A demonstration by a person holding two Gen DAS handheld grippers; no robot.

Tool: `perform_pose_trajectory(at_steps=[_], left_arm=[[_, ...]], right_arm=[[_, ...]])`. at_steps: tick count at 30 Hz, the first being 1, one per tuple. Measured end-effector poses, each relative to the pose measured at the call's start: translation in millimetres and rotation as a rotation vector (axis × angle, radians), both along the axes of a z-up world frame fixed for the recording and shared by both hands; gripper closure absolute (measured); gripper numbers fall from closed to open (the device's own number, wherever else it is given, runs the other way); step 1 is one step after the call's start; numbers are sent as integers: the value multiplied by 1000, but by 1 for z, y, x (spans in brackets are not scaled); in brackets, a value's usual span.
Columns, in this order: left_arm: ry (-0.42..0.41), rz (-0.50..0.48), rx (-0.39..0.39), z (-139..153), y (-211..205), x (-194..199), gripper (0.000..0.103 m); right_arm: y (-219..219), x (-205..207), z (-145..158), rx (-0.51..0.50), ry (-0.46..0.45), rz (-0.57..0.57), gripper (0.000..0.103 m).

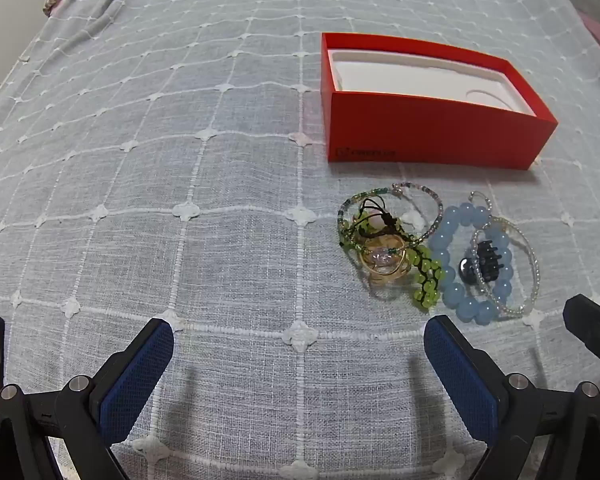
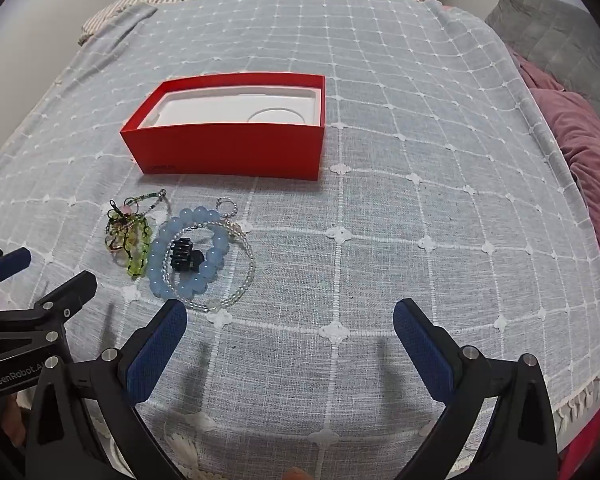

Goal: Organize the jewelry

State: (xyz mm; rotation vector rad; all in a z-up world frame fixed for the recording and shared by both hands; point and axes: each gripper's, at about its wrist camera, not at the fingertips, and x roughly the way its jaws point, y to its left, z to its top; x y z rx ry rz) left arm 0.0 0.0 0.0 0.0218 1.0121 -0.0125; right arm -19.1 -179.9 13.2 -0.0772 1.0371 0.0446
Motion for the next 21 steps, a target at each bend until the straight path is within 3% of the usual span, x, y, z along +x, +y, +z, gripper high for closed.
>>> perform_pose_trajectory(at_steps=[21], left_arm=[[-1,-2,1,-1,-3,-1,0]], right_arm=[[0,0,-1,0,-2,-3,0]])
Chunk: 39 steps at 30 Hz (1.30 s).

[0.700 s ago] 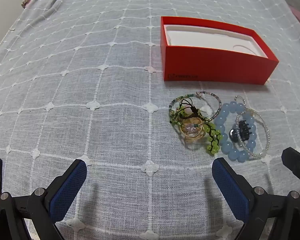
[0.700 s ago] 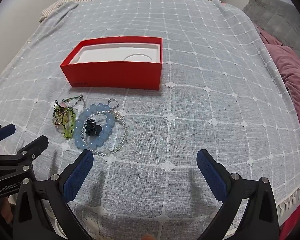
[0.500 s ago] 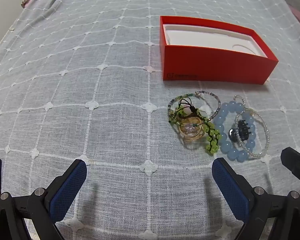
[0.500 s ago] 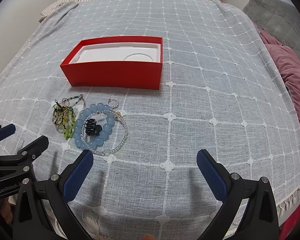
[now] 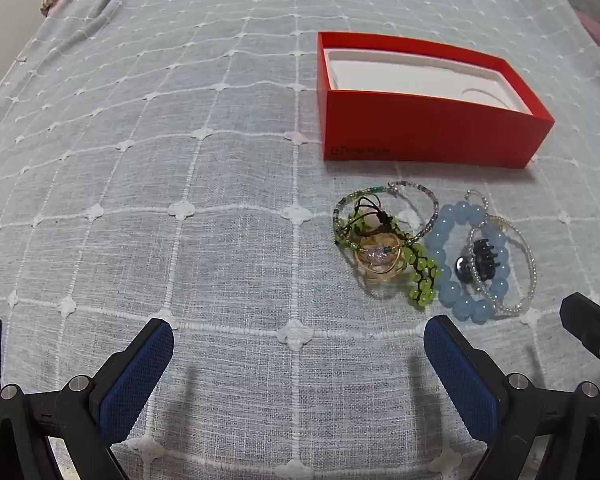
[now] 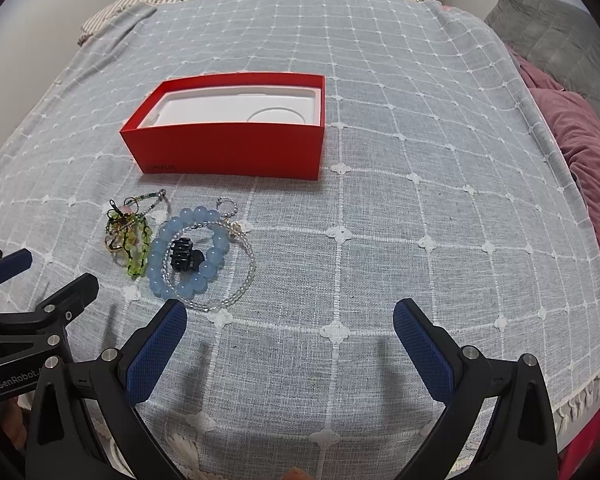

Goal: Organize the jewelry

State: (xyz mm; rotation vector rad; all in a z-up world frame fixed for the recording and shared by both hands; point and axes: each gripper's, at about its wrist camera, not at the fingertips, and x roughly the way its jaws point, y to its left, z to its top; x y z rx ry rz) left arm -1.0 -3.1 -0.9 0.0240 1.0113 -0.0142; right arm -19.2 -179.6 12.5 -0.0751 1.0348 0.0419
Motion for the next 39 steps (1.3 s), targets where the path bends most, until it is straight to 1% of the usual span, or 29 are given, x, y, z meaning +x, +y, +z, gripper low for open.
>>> perform_pose_trajectory(at_steps=[15,21,25,27,28,29,32,33,35,36,39], left_arm=[[-5,1,-12,0,0,0,0],[-22,-30,-29,2,0,2,0],[-46,-82,-84,2,1,7,0],[-67,-103,-129,3,1,10,0],[-72,-115,-141,3,1,11,0],[-56,-123,-141,1,0,13,0],[-55,-156,-188,1,-1,20,0],[-69,-161,-180,0,-3,24,1],[-63,-167,-237,-1,-2,30,5],[-53,-171,-261,-2,-1,32,9],[-55,-192,-287,-3,-4,38,16]], right_arm=[[-1,0,0,3,0,0,0],[0,0,1,7,-5,4,0],[-2,0,2,19,-18,9,0],[-3,1,2,25,-23,9,0],[-4,2,2,28,-27,9,0],[-5,2,2,32,-29,10,0],[-9,4,1,47,-40,7,0],[-10,5,1,52,-43,5,0],[-13,8,0,62,-44,0,0],[-14,9,-1,66,-43,0,0],[-17,11,-4,78,-35,0,0]])
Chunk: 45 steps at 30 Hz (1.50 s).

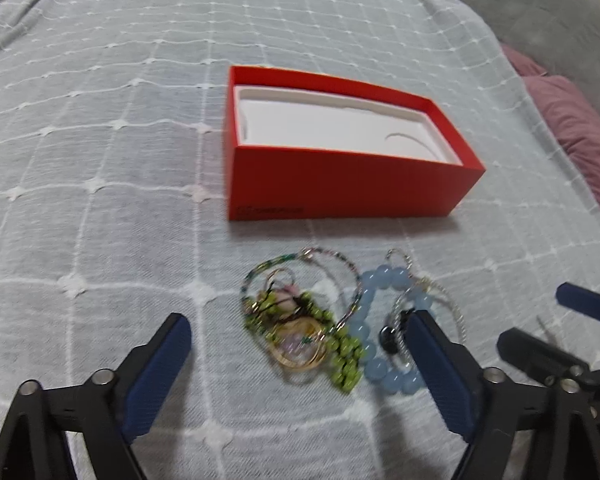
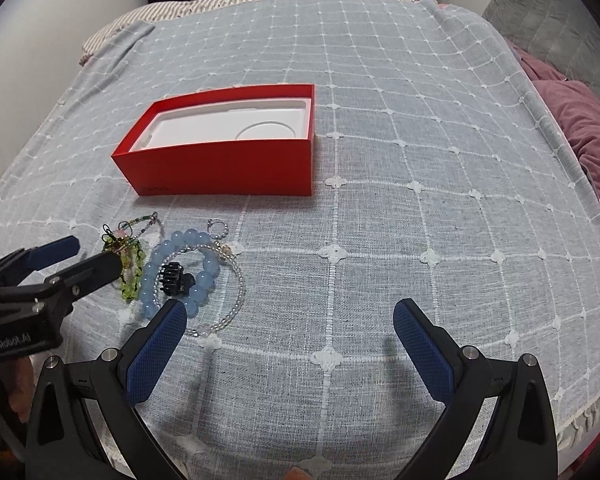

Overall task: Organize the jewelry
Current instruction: 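Grasp the multicolour seed-bead bracelet with the left gripper while the right grasps the silver-bead bracelet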

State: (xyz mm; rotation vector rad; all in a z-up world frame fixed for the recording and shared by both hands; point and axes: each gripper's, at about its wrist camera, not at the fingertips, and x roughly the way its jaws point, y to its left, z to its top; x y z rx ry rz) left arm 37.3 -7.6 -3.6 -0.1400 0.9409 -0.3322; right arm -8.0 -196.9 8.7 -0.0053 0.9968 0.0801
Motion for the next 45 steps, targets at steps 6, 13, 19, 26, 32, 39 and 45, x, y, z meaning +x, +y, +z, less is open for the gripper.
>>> perform_pose_trajectory(at_steps=[6,13,19,26,32,39,45], left_arm=[[-50,-89,32,8,-15,1,36],[-93,-234,105,14,-37,-3,68],[-80,-235,206,3,-46,-1,79],[-99,-185,229,1,-38,1,102],[-103,-133,127,13,-19,1,103],[-99,-70,19,24,7,3,103],[-58,-16,-48,21,27,13,103]], right_arm=[[-9,6,-4,7,11,-11,0],[-21,12,-6,33,26,-15,0],[-22,12,-6,29,27,-3,0],[-18,14,-7,50,29,45,0],[-12,18,-13,129,59,99,22],[6,22,-20,112,66,158,46],[20,27,-27,-12,35,160,67]])
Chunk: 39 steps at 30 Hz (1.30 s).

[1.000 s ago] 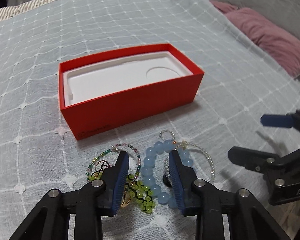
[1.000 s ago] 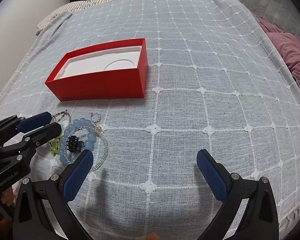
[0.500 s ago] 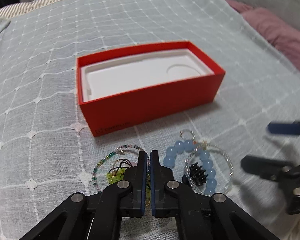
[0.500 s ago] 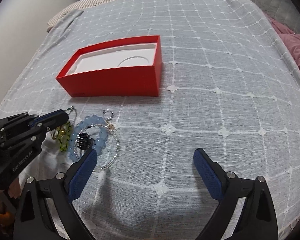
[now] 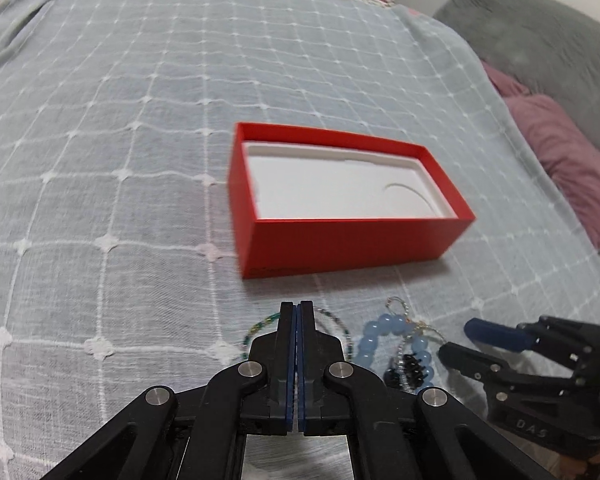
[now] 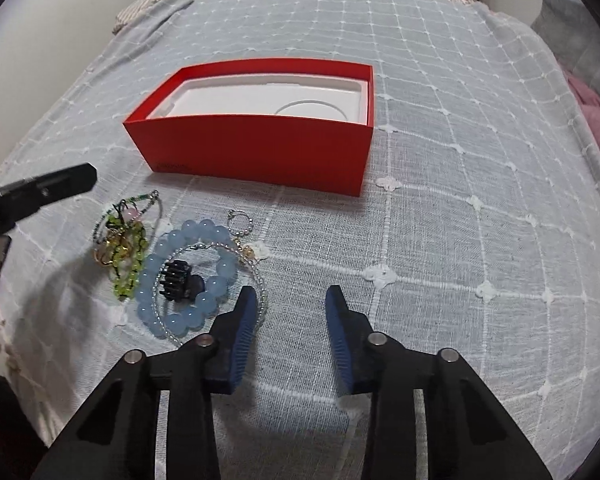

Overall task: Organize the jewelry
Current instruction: 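Grasp the multicolour seed-bead bracelet with the left gripper while the right grasps the silver-bead bracelet, then carry both bracelets into the red box and open both grippers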

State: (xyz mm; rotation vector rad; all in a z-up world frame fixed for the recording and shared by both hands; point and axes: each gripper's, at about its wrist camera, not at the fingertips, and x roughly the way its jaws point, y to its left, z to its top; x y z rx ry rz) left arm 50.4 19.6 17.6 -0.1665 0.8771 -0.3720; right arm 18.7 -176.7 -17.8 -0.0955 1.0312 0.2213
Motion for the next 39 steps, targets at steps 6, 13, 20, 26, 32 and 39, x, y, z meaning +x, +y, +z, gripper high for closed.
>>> perform_pose_trajectory(at_steps=[6,13,20,26,32,39], left_arm=[[41,33,-12,-8,14,8,103],[138,10,67,-32,12,15,92],[131,-39,156,-39,-7,11,75],[125,-64,167,-41,-11,11,64],[107,-45,243,-43,-15,10,79],[130,22,195,-41,0,13,103]], right_arm=[[6,2,0,-29,-8,26,78],[22,0,-4,-93,-23,92,98],[28,-1,-5,-119,-35,109,99],[26,-2,-5,-128,-34,137,99],[30,-2,-7,-160,-42,175,99],[25,1,-5,-112,-38,160,99]])
